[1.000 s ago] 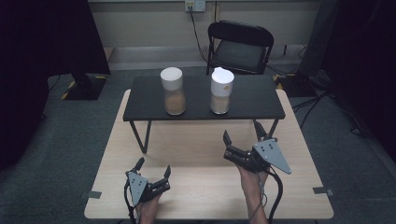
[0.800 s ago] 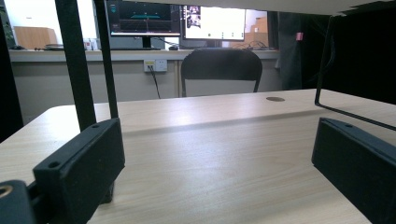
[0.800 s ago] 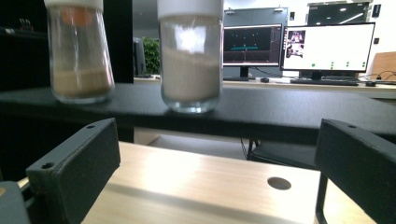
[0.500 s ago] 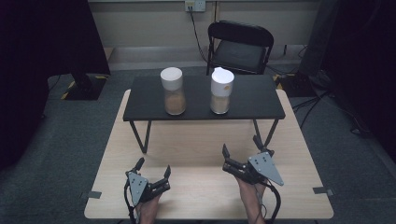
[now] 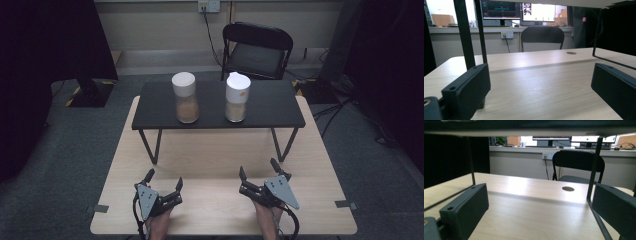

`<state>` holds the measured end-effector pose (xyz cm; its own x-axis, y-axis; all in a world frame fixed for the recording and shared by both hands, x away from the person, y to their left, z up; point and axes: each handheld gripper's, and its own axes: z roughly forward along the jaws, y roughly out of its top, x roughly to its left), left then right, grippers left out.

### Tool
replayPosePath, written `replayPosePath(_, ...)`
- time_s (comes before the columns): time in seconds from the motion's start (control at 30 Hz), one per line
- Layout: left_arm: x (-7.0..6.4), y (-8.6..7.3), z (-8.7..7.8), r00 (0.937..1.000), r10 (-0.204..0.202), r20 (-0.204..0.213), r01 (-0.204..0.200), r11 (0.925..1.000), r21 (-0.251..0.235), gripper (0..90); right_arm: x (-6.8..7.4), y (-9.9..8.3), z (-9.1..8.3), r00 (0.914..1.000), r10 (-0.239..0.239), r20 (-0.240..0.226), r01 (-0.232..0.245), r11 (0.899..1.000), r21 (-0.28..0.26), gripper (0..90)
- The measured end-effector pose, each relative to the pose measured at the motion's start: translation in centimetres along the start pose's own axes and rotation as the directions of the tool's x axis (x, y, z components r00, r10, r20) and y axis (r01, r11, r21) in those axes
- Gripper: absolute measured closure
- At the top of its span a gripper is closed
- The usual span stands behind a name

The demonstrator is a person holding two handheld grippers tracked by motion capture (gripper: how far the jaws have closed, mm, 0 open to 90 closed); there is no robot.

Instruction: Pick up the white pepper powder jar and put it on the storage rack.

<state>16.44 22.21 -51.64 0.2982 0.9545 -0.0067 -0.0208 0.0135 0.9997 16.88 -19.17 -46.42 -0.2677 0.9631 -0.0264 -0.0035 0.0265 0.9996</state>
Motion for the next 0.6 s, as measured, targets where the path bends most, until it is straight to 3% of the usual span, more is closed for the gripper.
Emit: replayPosePath(0.6, 0.0, 0.0, 0.0, 1.0000, 0.001, 0.000, -0.001, 1.0000, 0.000, 1.8, 0.6, -3.2, -0.2, 0.9997, -0.003, 0.024, 0.002, 0.999, 0.042, 0.0)
